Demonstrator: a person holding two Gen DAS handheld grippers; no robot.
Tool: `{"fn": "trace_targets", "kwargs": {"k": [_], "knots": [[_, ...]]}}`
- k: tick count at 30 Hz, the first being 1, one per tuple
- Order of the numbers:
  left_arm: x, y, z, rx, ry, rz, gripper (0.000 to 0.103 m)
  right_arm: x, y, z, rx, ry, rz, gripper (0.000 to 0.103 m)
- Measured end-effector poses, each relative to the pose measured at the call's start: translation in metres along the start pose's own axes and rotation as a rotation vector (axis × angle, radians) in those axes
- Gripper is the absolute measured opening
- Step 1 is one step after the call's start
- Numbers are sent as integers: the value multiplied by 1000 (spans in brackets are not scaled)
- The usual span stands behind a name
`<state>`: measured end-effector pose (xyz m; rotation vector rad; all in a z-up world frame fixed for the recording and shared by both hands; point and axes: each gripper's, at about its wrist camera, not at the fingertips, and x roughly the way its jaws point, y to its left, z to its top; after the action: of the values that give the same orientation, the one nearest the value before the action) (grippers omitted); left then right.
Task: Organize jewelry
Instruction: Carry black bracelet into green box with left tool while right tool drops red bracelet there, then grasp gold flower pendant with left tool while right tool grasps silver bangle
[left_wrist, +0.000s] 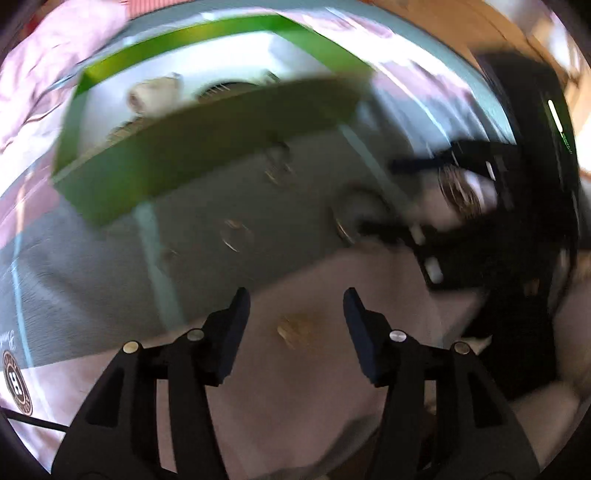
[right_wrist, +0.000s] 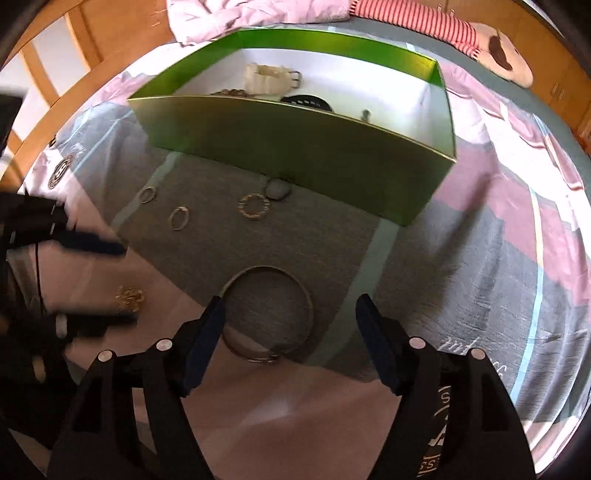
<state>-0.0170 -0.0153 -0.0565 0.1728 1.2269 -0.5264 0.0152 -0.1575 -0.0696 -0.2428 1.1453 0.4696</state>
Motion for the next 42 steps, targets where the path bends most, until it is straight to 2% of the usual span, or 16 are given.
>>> {"fn": "trace_targets", "kwargs": {"k": [1, 3, 5, 8, 12, 13, 14, 15, 16, 18, 24, 27, 28, 35, 38, 42], "knots": [[4, -4, -4, 22, 19, 10, 51, 0, -2, -1, 8, 0, -1, 72], [14, -8, -11, 46, 59, 41, 33, 1, -6, 0, 25, 1, 1, 72], [17, -7, -12, 55, 69, 71, 25, 1, -7, 0, 28, 1, 0, 72], [15, 5, -9, 9, 49, 84, 23, 2, -4, 1, 15, -2, -6, 72], [9, 42, -2, -131, -32, 249, 22, 1, 0, 2, -2, -15, -7, 72], [5, 51, -1, -175, -50, 252, 22, 1, 2, 3, -7, -19, -5, 72], [0, 59, -2, -215, -64, 229, 29, 1, 4, 4, -16, -22, 2, 72], [-2, 62, -2, -234, -70, 205, 44, 1, 5, 4, -25, -23, 9, 72], [-5, 64, -3, -242, -77, 189, 50, 4, 9, 6, -36, -22, 15, 72], [-9, 63, -6, -229, -79, 173, 55, 5, 14, 4, -64, -12, 20, 81], [9, 47, -1, -189, -16, 175, 54, 16, 27, 2, -119, 10, -5, 81], [13, 48, -3, -190, -4, 177, 49, 19, 30, 4, -122, 11, 9, 60], [14, 48, -2, -191, -4, 180, 46, 20, 31, 4, -123, 5, 15, 60], [17, 58, -2, -239, -25, 169, 28, 18, 34, 7, -115, -37, -5, 60], [17, 58, -2, -239, -34, 160, 28, 16, 28, 11, -81, -59, -32, 60], [15, 60, -4, -214, -36, 151, 36, 16, 19, 12, -28, -37, -2, 76]]}}
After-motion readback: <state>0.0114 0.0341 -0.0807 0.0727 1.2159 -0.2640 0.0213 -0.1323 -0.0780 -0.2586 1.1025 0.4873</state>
